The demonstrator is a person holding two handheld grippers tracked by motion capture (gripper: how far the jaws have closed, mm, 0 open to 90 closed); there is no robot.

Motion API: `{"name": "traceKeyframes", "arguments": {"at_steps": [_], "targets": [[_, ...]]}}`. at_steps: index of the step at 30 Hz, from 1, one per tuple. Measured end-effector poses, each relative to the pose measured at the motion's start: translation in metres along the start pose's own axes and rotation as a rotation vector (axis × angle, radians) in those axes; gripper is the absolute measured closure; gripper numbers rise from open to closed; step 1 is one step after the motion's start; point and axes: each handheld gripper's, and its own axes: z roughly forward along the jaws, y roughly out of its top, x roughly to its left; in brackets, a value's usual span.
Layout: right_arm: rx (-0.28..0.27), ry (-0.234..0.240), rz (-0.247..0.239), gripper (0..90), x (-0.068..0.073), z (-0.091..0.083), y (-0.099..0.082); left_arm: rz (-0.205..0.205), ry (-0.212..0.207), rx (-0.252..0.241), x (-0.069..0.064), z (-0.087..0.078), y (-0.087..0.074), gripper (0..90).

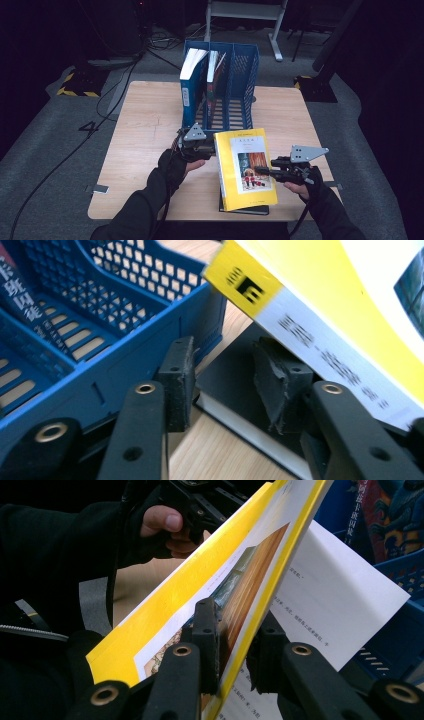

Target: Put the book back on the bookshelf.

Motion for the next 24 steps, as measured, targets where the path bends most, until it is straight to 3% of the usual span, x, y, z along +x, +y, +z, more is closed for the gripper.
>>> {"name": "traceKeyframes", "arguments": {"at_steps": [3, 7, 9, 13, 19, 24], "targets": [[0.010, -0.008, -0.029, 77.7, 0.004, 0.001, 0.002, -0.017, -0.036, -0.035, 0.001, 0.001, 0.003, 66.7], [-0.001, -0.021, -0.028, 77.3, 0.004, -0.001, 0.003, -0.015, -0.064, -0.057, -0.001, -0.001, 0.009, 70.2], [0.009, -0.032, -0.052, 75.8, 0.006, -0.003, 0.005, 0.019, -0.080, -0.059, -0.004, -0.002, 0.016, 75.0], [0.004, -0.040, -0.054, 74.9, 0.006, -0.003, 0.005, 0.046, -0.113, -0.064, -0.008, -0.001, 0.026, 78.3], [-0.010, -0.081, -0.070, 77.8, 0.008, -0.004, 0.006, 0.117, -0.112, -0.053, -0.018, -0.003, 0.046, 88.7], [-0.038, -0.131, -0.081, 80.6, 0.008, -0.003, 0.007, 0.139, -0.108, -0.063, -0.019, -0.009, 0.056, 89.6]]}}
